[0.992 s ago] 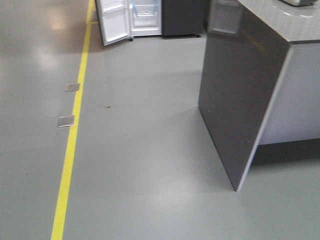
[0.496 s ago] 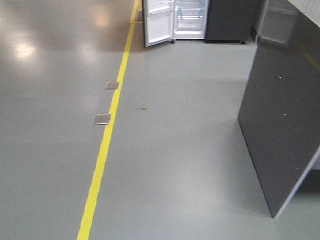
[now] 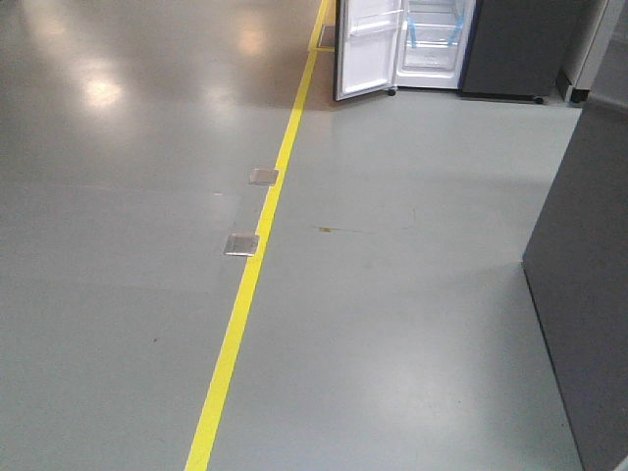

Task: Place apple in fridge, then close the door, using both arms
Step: 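Drive away from the counter toward the open refrigerator holding the apple, then drive up to the open refrigerator door with the apple held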

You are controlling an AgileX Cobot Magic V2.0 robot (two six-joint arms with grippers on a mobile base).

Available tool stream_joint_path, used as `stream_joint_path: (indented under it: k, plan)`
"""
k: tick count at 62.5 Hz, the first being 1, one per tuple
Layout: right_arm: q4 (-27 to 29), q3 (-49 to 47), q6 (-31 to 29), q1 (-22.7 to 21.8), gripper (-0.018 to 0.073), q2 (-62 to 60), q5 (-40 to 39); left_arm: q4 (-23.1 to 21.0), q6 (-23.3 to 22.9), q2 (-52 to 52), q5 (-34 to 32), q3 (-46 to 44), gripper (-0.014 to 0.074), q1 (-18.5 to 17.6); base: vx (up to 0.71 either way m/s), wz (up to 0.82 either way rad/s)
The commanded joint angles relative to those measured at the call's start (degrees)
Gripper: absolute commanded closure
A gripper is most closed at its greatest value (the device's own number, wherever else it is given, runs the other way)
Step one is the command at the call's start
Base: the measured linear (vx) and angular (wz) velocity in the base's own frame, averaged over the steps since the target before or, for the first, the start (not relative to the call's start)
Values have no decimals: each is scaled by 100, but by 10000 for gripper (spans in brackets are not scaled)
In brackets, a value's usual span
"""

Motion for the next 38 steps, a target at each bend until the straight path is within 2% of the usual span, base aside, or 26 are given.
stream_joint_path:
  k: [1,38]
  plan:
    - [96,-154,-45,8,204,74,-388,-9,-45,-93,-402,120,603,-1,24,6]
    - [96,-154,-45,8,204,74,-388,-9,-45,-93,-402,120,603,-1,28,-9]
